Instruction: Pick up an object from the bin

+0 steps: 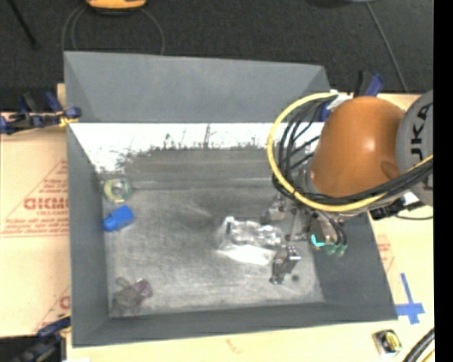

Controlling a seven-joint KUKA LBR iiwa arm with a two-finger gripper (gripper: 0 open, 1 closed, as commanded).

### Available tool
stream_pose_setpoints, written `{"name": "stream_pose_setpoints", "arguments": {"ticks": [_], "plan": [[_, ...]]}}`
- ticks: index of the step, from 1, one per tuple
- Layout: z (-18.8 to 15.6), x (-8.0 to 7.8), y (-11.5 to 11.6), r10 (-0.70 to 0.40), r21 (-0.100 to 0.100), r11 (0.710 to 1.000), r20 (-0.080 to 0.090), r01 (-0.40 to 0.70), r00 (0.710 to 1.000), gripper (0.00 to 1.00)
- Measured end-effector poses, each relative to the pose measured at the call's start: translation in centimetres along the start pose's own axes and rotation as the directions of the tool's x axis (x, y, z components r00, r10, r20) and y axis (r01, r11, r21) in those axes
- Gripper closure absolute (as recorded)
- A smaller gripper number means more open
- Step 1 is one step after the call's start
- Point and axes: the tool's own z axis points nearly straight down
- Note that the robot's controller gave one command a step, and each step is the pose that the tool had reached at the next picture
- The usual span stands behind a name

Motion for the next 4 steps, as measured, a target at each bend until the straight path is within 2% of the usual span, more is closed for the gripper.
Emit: {"name": "stream_pose_setpoints", "arguments": {"ticks": [1,2,3,4], "plan": [[11.5,-5.6,0.4,0.118,-0.002,0.993,0.002,-0.118,0.993,0.0],[14.3,-9.2,0.4,0.18,-0.004,0.984,0.005,-0.18,0.984,0.0],[14.0,-9.5,0.3,0.178,-0.004,0.984,0.018,-0.178,0.984,1.0],[-2.2,-7.1,0.2,-0.099,0.003,0.995,0.012,0.099,0.995,1.0]]}}
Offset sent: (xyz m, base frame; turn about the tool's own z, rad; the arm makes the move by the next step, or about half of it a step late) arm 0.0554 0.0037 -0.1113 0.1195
